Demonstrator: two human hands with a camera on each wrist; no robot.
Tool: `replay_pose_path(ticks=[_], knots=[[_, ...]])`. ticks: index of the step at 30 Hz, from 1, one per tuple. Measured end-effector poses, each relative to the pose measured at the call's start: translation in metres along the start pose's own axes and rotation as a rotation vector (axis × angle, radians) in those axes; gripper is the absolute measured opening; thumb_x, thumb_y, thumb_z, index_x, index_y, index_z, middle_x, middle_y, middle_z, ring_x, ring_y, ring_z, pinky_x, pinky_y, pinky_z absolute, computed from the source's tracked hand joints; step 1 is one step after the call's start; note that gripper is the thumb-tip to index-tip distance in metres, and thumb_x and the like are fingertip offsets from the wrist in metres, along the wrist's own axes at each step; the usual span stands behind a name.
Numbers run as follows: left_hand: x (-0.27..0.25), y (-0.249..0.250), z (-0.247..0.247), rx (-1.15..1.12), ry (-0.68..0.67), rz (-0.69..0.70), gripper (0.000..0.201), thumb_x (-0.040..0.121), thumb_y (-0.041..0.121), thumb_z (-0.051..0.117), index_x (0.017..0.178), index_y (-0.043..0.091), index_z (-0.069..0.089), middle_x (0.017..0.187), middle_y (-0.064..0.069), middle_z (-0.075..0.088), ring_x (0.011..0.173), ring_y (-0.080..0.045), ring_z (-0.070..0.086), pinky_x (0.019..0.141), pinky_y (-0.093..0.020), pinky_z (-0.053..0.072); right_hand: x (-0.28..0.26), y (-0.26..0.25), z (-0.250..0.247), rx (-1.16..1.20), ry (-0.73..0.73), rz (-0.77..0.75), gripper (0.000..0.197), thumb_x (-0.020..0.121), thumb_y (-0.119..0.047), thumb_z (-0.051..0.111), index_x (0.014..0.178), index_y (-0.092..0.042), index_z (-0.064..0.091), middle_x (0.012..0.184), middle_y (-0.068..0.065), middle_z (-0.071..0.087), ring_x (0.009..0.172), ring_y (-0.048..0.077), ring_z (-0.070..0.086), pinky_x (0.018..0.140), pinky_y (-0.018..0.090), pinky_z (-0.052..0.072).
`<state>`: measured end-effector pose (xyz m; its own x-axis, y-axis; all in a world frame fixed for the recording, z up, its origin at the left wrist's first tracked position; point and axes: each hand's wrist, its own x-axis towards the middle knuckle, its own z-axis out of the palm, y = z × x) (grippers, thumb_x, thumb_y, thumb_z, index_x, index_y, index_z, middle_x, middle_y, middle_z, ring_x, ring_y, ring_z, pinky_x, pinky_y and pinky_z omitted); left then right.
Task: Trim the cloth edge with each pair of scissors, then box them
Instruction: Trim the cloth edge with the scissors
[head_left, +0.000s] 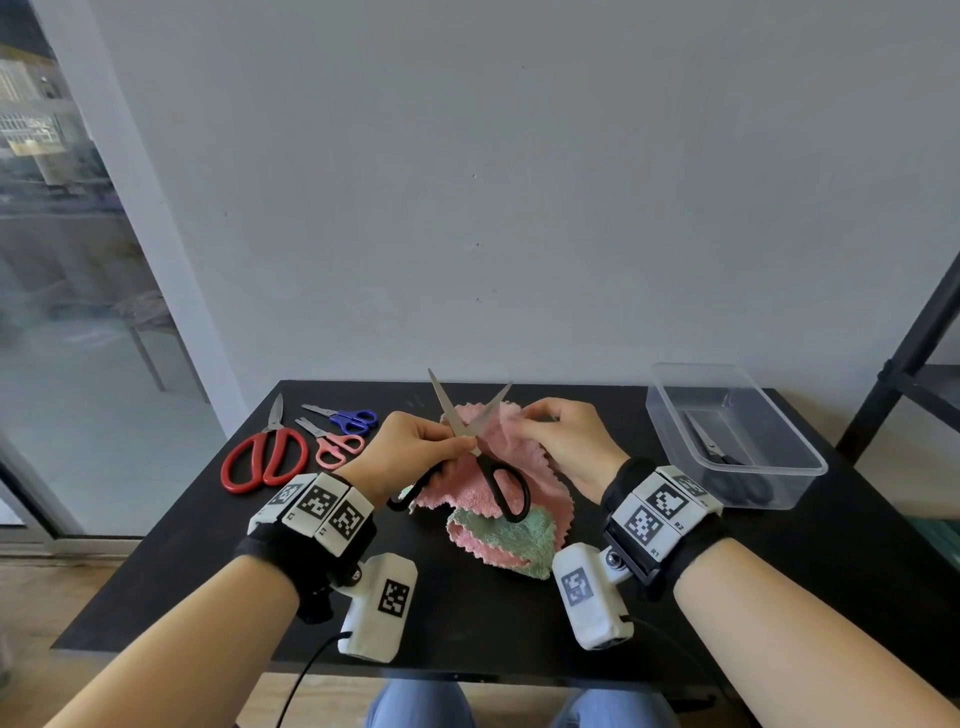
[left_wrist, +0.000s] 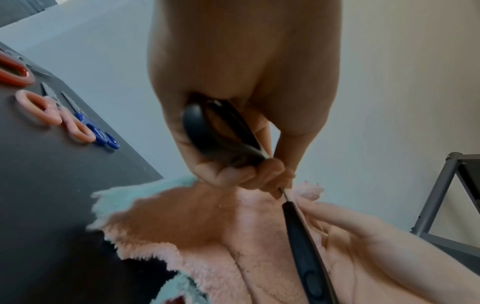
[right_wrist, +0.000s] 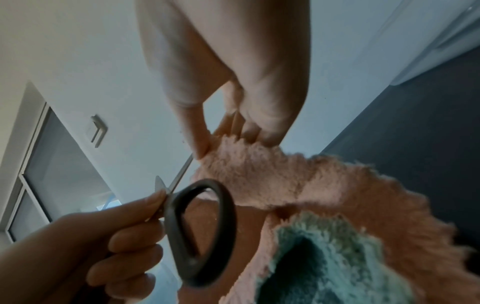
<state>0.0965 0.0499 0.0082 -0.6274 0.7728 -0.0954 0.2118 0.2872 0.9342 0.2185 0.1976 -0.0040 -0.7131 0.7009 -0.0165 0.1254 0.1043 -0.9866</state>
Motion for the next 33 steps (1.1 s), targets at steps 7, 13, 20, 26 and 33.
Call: replay_pose_path(ticks=[7,13,20,26,33], knots=[[-0.002,0.005,0.005,-0.013,-0.019,0.028,0.018,0.085,0.015,0.069,0.077,0.0,0.073,0.051,-0.002,0.057,0.037,-0.007,0.048,0.042,-0.016,0.044,-0.009,-0.005,0.008,0.164,-0.196,0.018,0.013,0.082,-0.02,0.074,0.08,-0.007,0.077,0.083,0.01,0.074,0.083,0.018,0.07,0.083,0.03,0.055],[-0.005,0.006,0.009,0.009,-0.07,0.065,0.016,0.085,0.013,0.07,0.071,0.008,0.074,0.048,0.0,0.058,0.037,-0.007,0.049,0.043,-0.016,0.044,-0.009,-0.009,0.015,0.022,-0.053,-0.056,0.014,0.073,-0.012,0.082,0.075,-0.006,0.07,0.08,0.012,0.071,0.081,0.021,0.07,0.082,0.031,0.057],[-0.003,0.008,0.01,0.013,-0.044,0.082,0.019,0.085,0.015,0.07,0.066,0.014,0.074,0.044,0.005,0.057,0.037,-0.005,0.048,0.044,-0.015,0.044,-0.005,-0.011,0.018,0.025,0.1,-0.109,0.022,0.07,-0.018,0.085,0.064,-0.01,0.066,0.073,0.008,0.069,0.077,0.019,0.068,0.079,0.035,0.057],[-0.004,0.008,0.008,0.035,-0.06,0.07,0.016,0.085,0.016,0.069,0.076,0.005,0.076,0.045,0.003,0.055,0.037,-0.006,0.047,0.043,-0.014,0.042,0.004,-0.005,0.014,0.045,0.105,-0.08,0.059,0.067,-0.01,0.084,0.057,-0.02,0.027,0.058,0.002,0.029,0.064,0.019,0.036,0.052,0.026,0.031],[-0.004,0.007,0.003,0.09,-0.098,0.077,0.022,0.086,0.02,0.07,0.068,0.009,0.074,0.047,0.001,0.054,0.038,-0.007,0.045,0.043,-0.016,0.043,0.011,0.001,0.007,0.049,0.052,-0.091,0.064,0.065,-0.002,0.082,0.059,-0.023,0.022,0.058,-0.006,0.018,0.054,0.012,0.023,0.052,0.025,0.023]])
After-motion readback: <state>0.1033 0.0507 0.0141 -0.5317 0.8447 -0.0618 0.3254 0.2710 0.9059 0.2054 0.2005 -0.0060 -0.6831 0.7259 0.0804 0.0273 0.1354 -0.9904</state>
